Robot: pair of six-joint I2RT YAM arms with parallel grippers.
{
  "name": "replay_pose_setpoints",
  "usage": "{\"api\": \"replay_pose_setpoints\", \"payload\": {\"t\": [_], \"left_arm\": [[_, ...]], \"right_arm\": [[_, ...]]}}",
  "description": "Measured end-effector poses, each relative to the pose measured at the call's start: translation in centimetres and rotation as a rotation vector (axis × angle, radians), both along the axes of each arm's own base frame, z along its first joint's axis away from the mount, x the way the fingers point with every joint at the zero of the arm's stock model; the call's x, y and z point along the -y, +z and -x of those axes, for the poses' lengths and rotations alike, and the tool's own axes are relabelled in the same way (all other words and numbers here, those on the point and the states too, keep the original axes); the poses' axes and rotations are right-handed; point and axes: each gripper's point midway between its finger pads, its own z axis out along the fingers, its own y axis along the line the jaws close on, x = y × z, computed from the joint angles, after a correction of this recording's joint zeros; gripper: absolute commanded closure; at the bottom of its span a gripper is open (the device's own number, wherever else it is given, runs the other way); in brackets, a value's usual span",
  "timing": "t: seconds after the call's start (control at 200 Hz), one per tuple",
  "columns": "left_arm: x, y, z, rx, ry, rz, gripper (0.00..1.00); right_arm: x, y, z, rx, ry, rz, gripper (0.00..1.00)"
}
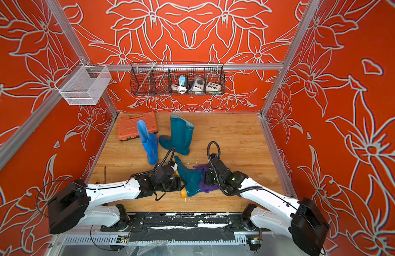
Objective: Wipe the rubber boots with a cloth
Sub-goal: Wipe the dirt off the rubber boot.
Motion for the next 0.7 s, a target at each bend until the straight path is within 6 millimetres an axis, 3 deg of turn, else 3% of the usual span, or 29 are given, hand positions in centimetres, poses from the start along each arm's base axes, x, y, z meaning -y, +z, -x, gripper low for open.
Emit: {"api": "replay_pose_setpoints", "payload": {"t": [0.11, 0.185, 0.275, 0.35, 0.535, 0.701], "left_arm": [[-0.6, 0.4, 0.3, 0.012, -0.003, -0.022, 0.57], [-1.4, 0.6, 0.5, 0.023, -0.001, -0.047, 0.58], [-1.9, 1.2, 0.5, 0.042, -0.002, -0.059, 0.61], [-2.2, 1.4, 0.6, 0.049, 0.001, -0.067, 0.63], [-2.1, 1.4, 0.5, 0.048, 0.003, -0.063, 0.73], [-1.7, 1.6, 0.1, 0.063, 0.006, -0.048, 0.79]], "right_arm": [[1.0, 1.4, 0.1, 0.036, 0.003, 0.010, 1.00], [0.6, 1.9, -0.1, 0.042, 0.023, 0.016, 1.00], [-1.4, 2.1, -0.1, 0.044, 0.079, 0.017, 1.00], [-4.3, 1.9, 0.2, 0.037, 0.153, 0.018, 1.00], [-11.8, -0.6, 0.7, -0.008, 0.313, 0.009, 1.00], [-12.2, -4.0, 0.0, -0.072, 0.314, 0.026, 1.00]]}}
